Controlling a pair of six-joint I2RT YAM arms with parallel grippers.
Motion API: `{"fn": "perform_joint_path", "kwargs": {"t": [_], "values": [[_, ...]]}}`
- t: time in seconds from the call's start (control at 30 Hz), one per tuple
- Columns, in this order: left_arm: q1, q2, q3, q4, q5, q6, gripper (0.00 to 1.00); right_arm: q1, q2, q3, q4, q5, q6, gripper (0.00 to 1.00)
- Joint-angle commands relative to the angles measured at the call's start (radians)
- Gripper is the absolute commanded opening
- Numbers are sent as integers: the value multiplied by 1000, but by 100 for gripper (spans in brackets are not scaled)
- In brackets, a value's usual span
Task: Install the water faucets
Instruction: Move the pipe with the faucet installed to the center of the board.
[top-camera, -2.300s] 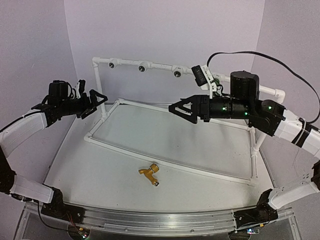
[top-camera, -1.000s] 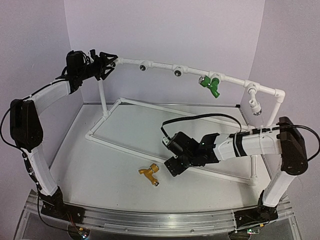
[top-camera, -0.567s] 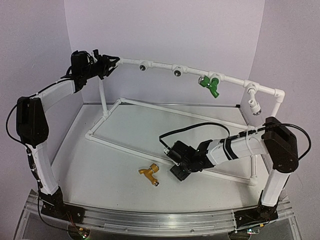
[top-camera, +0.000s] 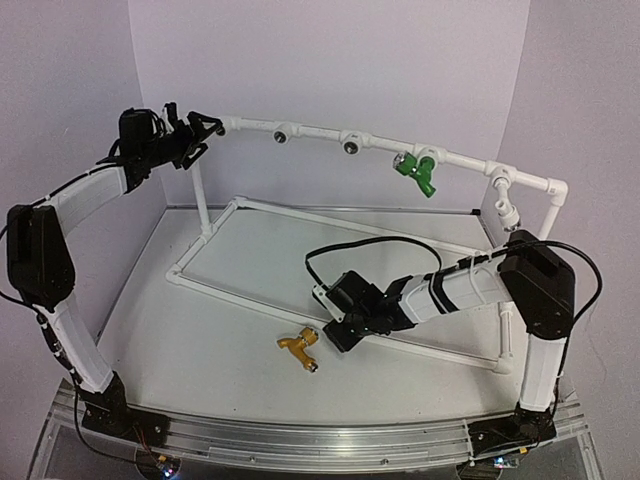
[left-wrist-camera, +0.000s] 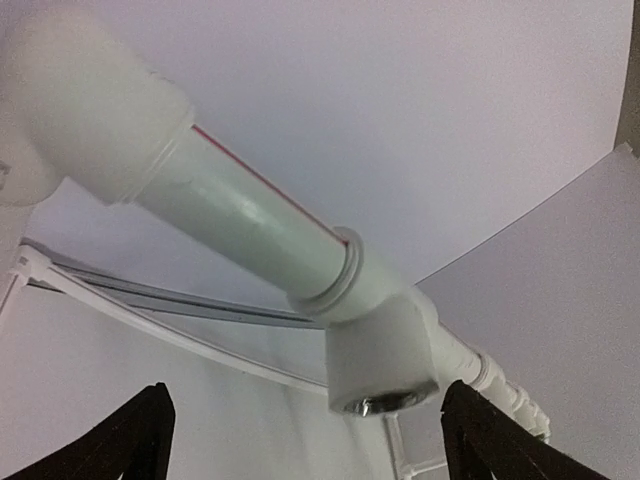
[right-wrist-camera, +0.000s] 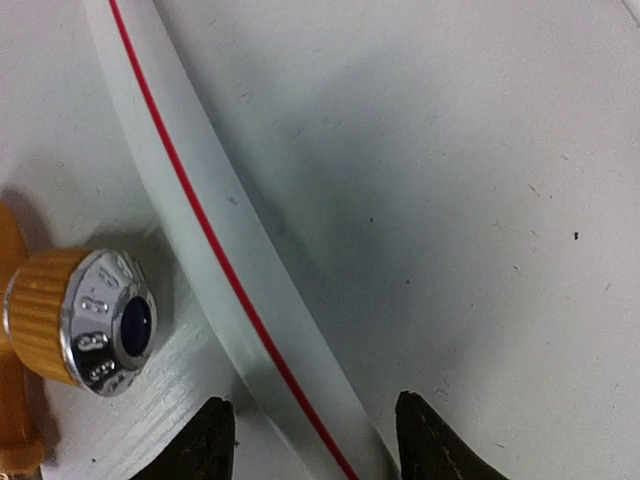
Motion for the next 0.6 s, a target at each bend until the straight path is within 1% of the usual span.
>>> {"fn": "perform_joint_path", "kwargs": {"t": [0.0, 0.03, 0.07, 0.17, 0.27, 0.37, 0.43, 0.5, 0.57], "values": [[6, -172, -44, -211, -52, 237, 99, 11, -19, 73, -60, -6, 85, 71], [6, -209, -69, -246, -67, 263, 99, 14, -31, 77, -79, -13, 108, 77], [6, -245, -110, -253, -76, 272, 99, 19, -42, 77, -92, -34, 129, 80], [3, -349, -255, -254, -57, 270, 97, 44, -76, 64, -117, -82, 213, 84], [-20, -402, -382, -251, -14, 246, 96, 72, -111, 34, -99, -180, 289, 84], [-75, -417, -482, -249, 25, 235, 94, 100, -140, 3, -59, -222, 347, 84], [-111, -420, -532, -249, 31, 239, 93, 107, -154, -32, 7, -262, 374, 84], [-142, -424, -576, -249, 21, 243, 91, 108, -146, -59, 67, -296, 388, 84], [-173, -426, -622, -249, 9, 245, 90, 115, -95, -38, 77, -309, 373, 81]]}}
